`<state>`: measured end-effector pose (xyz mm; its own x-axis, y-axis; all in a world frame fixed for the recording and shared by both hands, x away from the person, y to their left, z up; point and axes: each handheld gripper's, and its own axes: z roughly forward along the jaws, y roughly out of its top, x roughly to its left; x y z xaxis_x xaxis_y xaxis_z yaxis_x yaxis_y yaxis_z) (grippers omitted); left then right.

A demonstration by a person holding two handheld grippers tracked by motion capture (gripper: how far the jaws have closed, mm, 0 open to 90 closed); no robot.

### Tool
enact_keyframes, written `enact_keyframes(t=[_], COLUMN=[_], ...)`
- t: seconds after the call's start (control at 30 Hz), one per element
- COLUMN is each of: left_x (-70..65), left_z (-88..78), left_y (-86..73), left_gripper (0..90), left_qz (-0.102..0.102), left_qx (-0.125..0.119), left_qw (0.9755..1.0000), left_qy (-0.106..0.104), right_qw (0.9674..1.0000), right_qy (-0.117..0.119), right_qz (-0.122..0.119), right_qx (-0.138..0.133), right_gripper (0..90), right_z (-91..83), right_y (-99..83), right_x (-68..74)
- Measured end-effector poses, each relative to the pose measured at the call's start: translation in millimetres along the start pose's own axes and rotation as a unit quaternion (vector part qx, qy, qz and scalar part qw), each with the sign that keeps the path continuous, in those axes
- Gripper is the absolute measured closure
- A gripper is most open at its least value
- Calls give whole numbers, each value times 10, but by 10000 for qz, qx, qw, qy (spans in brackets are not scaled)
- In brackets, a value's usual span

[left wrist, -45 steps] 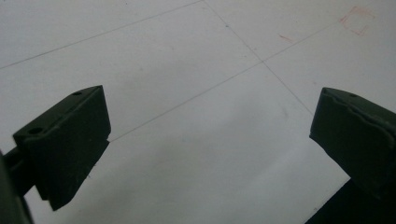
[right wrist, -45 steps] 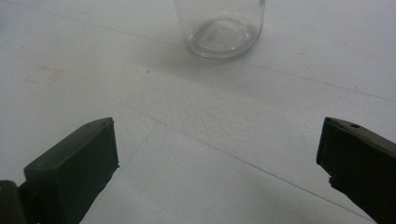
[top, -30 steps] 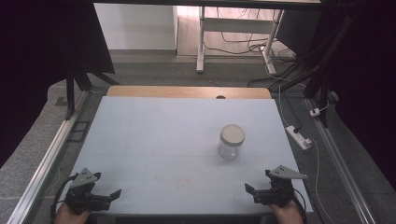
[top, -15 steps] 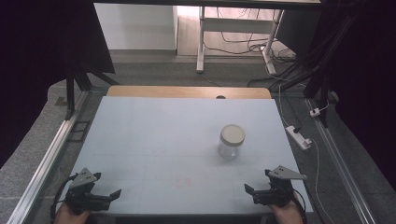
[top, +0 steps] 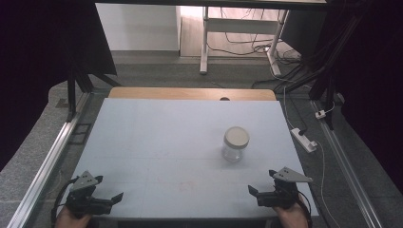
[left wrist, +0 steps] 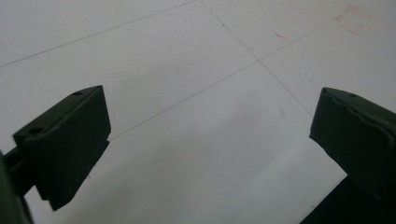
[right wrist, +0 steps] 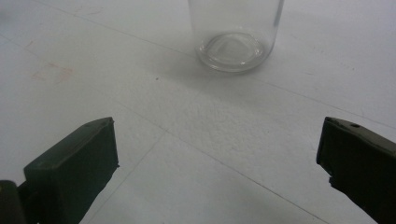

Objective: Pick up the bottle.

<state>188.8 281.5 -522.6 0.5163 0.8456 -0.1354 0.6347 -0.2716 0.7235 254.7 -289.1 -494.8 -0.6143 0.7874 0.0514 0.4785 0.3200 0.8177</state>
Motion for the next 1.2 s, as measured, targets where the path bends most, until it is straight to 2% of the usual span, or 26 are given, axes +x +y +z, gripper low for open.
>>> enact_keyframes(t=[0.2, 0.4, 0.63, 0.97, 1.2], left_x=[3, 3, 6, 8, 7], left_z=[-1, -1, 0, 1, 1], left_y=[0, -1, 0, 1, 1], left_gripper=[0, 0, 0, 0, 0], left_qz=[-8, -34, -28, -32, -26], left_qx=[-3, -3, -6, -3, 2], left_qw=[10000, 10000, 10000, 10000, 10000], left_qy=[-7, -10, -13, -17, -16], right_qw=[9999, 9999, 9994, 9995, 9996], right_qy=[32, 142, 331, 278, 289], right_qz=[-104, 5, -20, -14, 63], right_qx=[-9, -28, -94, -122, -24], right_gripper=[0, 0, 0, 0, 0], right_z=[62, 89, 151, 303, 439], right_y=[43, 75, 115, 190, 262], right_x=[-7, -22, -34, -52, -70])
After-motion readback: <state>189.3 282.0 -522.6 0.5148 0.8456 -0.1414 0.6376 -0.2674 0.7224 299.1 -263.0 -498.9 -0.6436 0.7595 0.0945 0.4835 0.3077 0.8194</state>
